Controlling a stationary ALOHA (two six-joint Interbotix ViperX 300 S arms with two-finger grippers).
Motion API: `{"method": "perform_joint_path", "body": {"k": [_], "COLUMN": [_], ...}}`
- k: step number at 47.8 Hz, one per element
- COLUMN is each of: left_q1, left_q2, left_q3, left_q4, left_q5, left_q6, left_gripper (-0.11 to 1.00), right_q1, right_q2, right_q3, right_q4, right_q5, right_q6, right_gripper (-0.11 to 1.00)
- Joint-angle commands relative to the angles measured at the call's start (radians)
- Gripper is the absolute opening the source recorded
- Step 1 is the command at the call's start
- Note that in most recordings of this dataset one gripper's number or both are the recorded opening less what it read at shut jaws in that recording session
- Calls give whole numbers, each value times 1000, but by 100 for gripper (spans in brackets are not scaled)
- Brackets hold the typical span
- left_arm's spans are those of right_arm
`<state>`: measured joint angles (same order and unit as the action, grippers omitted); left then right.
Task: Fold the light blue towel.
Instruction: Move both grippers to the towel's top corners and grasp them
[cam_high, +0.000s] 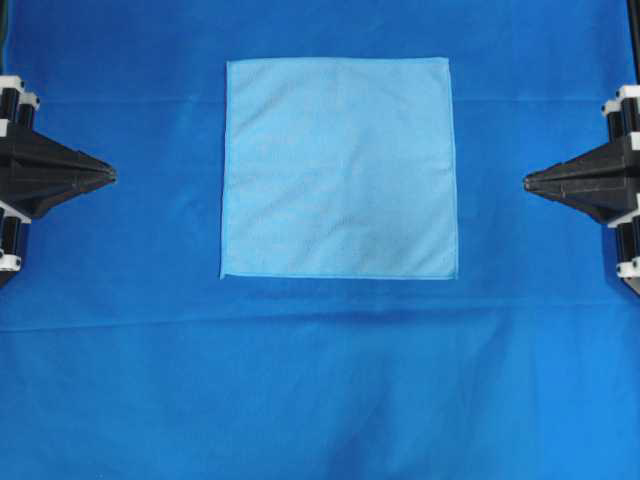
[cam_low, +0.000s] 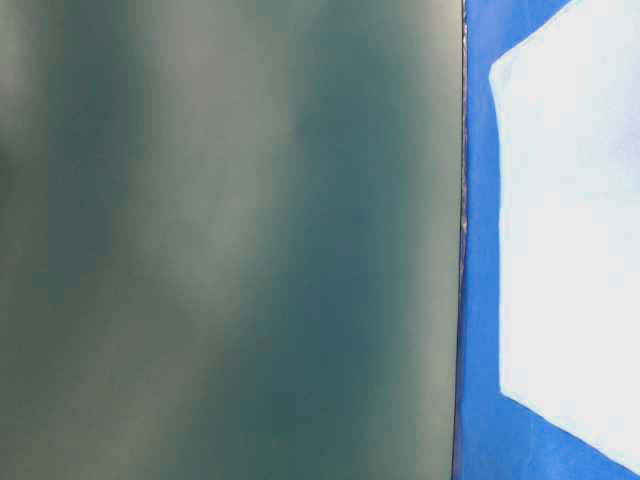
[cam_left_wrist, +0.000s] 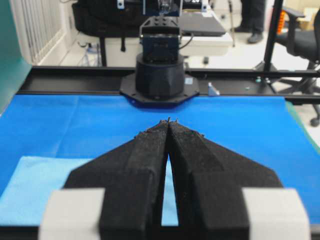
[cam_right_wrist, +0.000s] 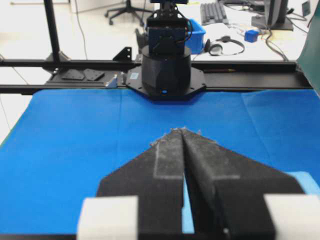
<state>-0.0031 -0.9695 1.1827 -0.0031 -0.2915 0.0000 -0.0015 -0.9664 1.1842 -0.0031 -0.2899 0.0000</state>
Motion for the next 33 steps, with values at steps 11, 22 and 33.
{"method": "perform_joint_path", "body": {"k": [11,22,33], "left_q1": [218,365,460], "left_q2": [169,391,657], "left_q3": [-23,-61,-155], "left_q4": [-23,-26,-25], "left_q5": [-6,-5,-11], "left_q6": [-11,-15,-12], "left_gripper": [0,0,33], "right_q1": [-245,-416,-555], "right_q2": [95,290,534], "right_q3": [-80,-114,-173], "right_q4": [21,15,-9], "right_q5": [146,195,230], "right_q6": [31,23,15], "right_gripper": [0,0,3]}}
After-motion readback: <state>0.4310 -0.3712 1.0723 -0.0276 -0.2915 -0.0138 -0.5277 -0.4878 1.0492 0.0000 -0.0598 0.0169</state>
